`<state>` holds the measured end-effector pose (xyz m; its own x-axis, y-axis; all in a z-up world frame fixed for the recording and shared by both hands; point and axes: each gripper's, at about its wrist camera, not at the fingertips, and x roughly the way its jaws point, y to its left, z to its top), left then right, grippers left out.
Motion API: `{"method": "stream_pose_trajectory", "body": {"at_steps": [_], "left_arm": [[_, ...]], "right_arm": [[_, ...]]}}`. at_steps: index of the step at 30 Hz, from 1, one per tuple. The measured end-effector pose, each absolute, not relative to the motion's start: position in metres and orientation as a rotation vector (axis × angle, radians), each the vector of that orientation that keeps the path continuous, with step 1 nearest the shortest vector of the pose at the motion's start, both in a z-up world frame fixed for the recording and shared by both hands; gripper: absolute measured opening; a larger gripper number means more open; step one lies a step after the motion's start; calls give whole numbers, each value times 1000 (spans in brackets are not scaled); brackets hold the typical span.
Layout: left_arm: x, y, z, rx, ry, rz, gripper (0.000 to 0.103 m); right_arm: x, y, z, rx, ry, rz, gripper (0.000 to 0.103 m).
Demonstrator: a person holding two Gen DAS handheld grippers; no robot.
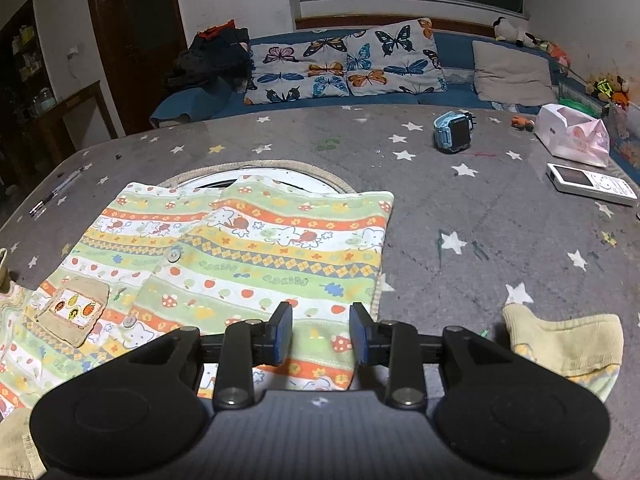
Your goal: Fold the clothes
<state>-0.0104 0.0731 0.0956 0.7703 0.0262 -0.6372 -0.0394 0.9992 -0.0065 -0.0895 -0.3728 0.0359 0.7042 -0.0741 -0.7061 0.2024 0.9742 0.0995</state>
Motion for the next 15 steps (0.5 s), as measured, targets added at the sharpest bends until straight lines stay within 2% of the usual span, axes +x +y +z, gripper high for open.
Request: {"method": "stream_pose_trajectory", "body": {"at_steps": [6,10,15], "left_arm": [[-5,29,77,148,699,-63,70],[10,17,61,272,701,15,71],[41,55,64,299,659,271,70]], "right_arm": [[-89,-369,36,180,771,-143,37],[-90,-365,40,166,763,-132,40],[-90,-367,44,164,753,-128,40]]}}
